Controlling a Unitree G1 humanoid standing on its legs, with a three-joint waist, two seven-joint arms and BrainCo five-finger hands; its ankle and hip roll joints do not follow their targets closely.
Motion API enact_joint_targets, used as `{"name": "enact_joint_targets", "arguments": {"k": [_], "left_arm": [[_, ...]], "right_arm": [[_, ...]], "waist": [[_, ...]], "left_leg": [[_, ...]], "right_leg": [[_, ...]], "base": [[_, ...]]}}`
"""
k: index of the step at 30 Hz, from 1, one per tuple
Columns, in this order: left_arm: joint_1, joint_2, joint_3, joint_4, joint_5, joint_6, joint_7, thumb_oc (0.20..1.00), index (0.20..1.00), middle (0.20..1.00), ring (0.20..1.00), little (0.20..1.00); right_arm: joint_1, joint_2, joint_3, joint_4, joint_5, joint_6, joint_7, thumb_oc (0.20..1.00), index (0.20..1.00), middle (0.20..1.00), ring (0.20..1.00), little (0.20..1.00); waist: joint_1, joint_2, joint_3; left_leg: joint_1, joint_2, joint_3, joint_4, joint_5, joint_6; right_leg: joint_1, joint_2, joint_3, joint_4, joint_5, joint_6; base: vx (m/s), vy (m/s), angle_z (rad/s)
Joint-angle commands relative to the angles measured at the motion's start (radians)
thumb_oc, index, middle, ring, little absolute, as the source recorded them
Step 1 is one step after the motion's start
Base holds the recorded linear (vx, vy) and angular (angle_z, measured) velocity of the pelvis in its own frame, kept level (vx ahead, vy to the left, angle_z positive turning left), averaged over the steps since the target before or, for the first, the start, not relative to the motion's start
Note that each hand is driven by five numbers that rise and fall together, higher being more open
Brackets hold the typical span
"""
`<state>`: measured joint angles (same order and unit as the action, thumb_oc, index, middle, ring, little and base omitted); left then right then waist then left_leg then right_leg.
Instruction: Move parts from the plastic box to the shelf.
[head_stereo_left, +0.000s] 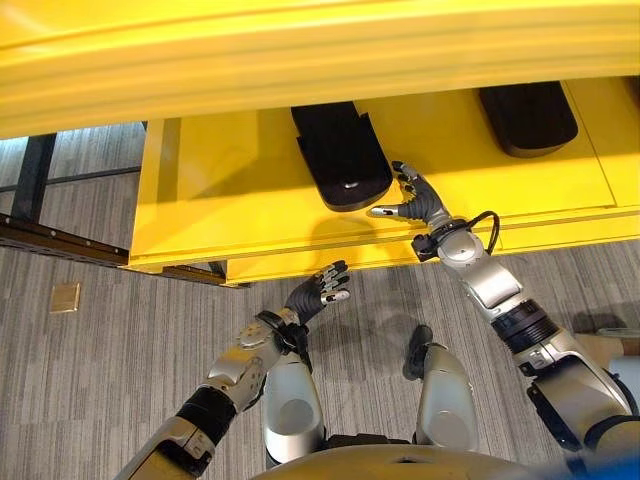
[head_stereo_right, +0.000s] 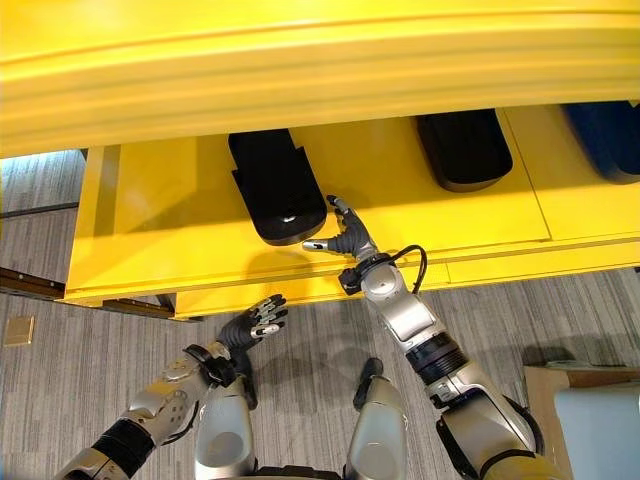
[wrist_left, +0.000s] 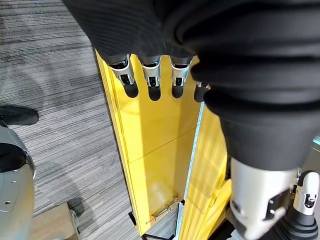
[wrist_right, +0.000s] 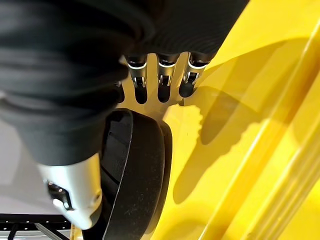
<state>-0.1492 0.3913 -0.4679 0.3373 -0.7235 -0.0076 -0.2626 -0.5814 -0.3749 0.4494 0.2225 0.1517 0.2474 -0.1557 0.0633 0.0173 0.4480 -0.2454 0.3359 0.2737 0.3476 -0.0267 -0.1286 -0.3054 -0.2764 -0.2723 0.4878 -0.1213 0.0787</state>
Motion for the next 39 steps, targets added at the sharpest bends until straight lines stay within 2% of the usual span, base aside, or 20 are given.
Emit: {"name": "enact_joint_targets", "arguments": {"k": [1,3,4,6,9,10,14,20,21,23,26,32,37,39], "left_arm": [[0.003,-0.013,-0.004,-0.082,0.011,-0.039,-0.012,1.000,1.000,1.000,1.000,1.000],[0.006,-0.016,-0.003,-0.077,0.020,-0.039,-0.012,1.000,1.000,1.000,1.000,1.000],[0.008,-0.015,-0.004,-0.077,0.014,-0.039,-0.010,1.000,1.000,1.000,1.000,1.000],[0.004,-0.016,-0.008,-0.071,0.007,-0.045,-0.005,1.000,1.000,1.000,1.000,1.000],[-0.009,-0.020,-0.018,-0.058,-0.008,-0.053,0.006,1.000,1.000,1.000,1.000,1.000],[-0.011,-0.022,-0.017,-0.054,-0.012,-0.057,0.006,1.000,1.000,1.000,1.000,1.000],[-0.005,-0.027,-0.007,-0.053,-0.011,-0.059,-0.001,1.000,1.000,1.000,1.000,1.000],[0.009,-0.031,0.001,-0.032,-0.014,-0.083,-0.024,1.000,1.000,1.000,1.000,1.000],[0.010,-0.032,0.003,-0.027,-0.014,-0.090,-0.024,1.000,1.000,1.000,1.000,1.000],[0.009,-0.031,0.002,-0.021,-0.017,-0.095,-0.029,1.000,1.000,1.000,1.000,1.000],[0.010,-0.024,0.002,-0.011,-0.020,-0.100,-0.044,1.000,1.000,1.000,1.000,1.000],[0.017,-0.005,0.005,0.011,-0.005,-0.093,-0.082,1.000,1.000,1.000,1.000,1.000],[0.029,0.000,0.007,0.037,0.000,-0.109,-0.117,1.000,1.000,1.000,1.000,1.000],[0.031,0.002,0.007,0.041,-0.002,-0.109,-0.124,1.000,1.000,1.000,1.000,1.000]], "right_arm": [[0.064,0.037,0.040,0.002,0.004,0.034,0.063,1.000,1.000,1.000,1.000,1.000],[0.067,0.028,0.037,0.006,-0.097,-0.011,0.044,1.000,1.000,1.000,1.000,1.000],[0.065,0.008,0.032,0.001,-0.246,-0.092,-0.018,1.000,1.000,1.000,1.000,1.000],[0.043,-0.027,0.019,-0.023,-0.433,-0.171,-0.123,1.000,1.000,1.000,1.000,1.000],[0.004,-0.076,-0.007,-0.074,-0.571,-0.197,-0.244,1.000,1.000,1.000,1.000,1.000],[-0.002,-0.090,-0.018,-0.091,-0.631,-0.237,-0.283,1.000,1.000,1.000,1.000,1.000],[0.023,-0.124,-0.020,-0.160,-0.755,-0.309,-0.350,1.000,1.000,1.000,1.000,1.000],[0.055,-0.167,-0.021,-0.253,-0.837,-0.319,-0.441,1.000,1.000,1.000,1.000,1.000],[0.054,-0.177,-0.018,-0.280,-0.868,-0.341,-0.459,1.000,1.000,1.000,1.000,1.000],[0.049,-0.181,-0.013,-0.294,-0.882,-0.363,-0.449,1.000,1.000,1.000,1.000,1.000],[0.020,-0.198,0.016,-0.316,-0.882,-0.414,-0.345,1.000,1.000,1.000,1.000,1.000],[-0.054,-0.234,0.146,-0.298,-0.814,-0.404,-0.091,1.000,1.000,1.000,1.000,1.000],[-0.085,-0.224,0.222,-0.288,-0.782,-0.429,0.033,1.000,1.000,1.000,1.000,1.000],[-0.093,-0.220,0.241,-0.289,-0.768,-0.400,0.084,1.000,1.000,1.000,1.000,1.000]], "waist": [[0.026,-0.016,0.017],[0.025,-0.018,0.013],[0.022,-0.019,0.013],[0.019,-0.017,0.005],[0.013,-0.015,-0.003],[0.012,-0.015,-0.006],[0.011,-0.013,-0.009],[0.006,-0.011,-0.012],[0.004,-0.012,-0.012],[0.005,-0.013,-0.013],[0.012,-0.014,-0.016],[0.037,-0.022,-0.018],[0.057,-0.023,-0.023],[0.063,-0.023,-0.025]], "left_leg": [[0.048,0.007,0.041,0.002,0.003,0.033],[0.050,0.010,0.040,0.003,0.002,0.032],[0.054,0.008,0.038,0.008,-0.003,0.033],[0.052,0.009,0.037,0.006,-0.002,0.034],[0.051,0.010,0.033,0.010,-0.009,0.034],[0.051,0.007,0.030,0.010,-0.013,0.035],[0.047,0.006,0.025,0.015,-0.019,0.034],[0.047,0.008,0.026,0.024,-0.031,0.036],[0.045,0.007,0.027,0.025,-0.034,0.036],[0.043,0.008,0.027,0.028,-0.037,0.035],[0.043,0.004,0.024,0.028,-0.040,0.034],[0.049,-0.004,0.016,0.019,-0.038,0.032],[0.052,-0.008,0.009,0.013,-0.035,0.033],[0.053,-0.010,0.007,0.010,-0.033,0.034]], "right_leg": [[0.046,-0.016,0.008,-0.013,0.011,0.057],[0.051,-0.017,0.009,-0.016,0.011,0.057],[0.058,-0.020,0.010,-0.014,0.007,0.060],[0.058,-0.016,0.012,-0.022,0.012,0.060],[0.059,-0.016,0.017,-0.028,0.014,0.064],[0.062,-0.014,0.021,-0.035,0.014,0.066],[0.064,-0.013,0.025,-0.043,0.014,0.070],[0.066,-0.013,0.029,-0.047,0.009,0.073],[0.063,-0.012,0.032,-0.047,0.008,0.074],[0.063,-0.013,0.031,-0.047,0.007,0.074],[0.067,-0.012,0.028,-0.051,0.004,0.074],[0.081,-0.018,0.007,-0.055,0.000,0.072],[0.090,-0.026,-0.011,-0.057,0.000,0.070],[0.093,-0.029,-0.016,-0.058,0.000,0.070]], "base": [[0.00,0.000,0.00],[0.00,0.000,0.00],[0.01,0.016,0.04],[0.00,0.025,0.05],[0.00,0.030,0.02],[0.00,0.000,0.00],[0.00,0.000,0.00],[0.00,0.000,0.00],[0.00,0.000,0.00],[0.00,0.000,0.00],[0.00,0.000,0.00],[0.00,-0.011,0.01],[0.01,-0.015,0.08],[0.01,-0.004,0.08]]}}
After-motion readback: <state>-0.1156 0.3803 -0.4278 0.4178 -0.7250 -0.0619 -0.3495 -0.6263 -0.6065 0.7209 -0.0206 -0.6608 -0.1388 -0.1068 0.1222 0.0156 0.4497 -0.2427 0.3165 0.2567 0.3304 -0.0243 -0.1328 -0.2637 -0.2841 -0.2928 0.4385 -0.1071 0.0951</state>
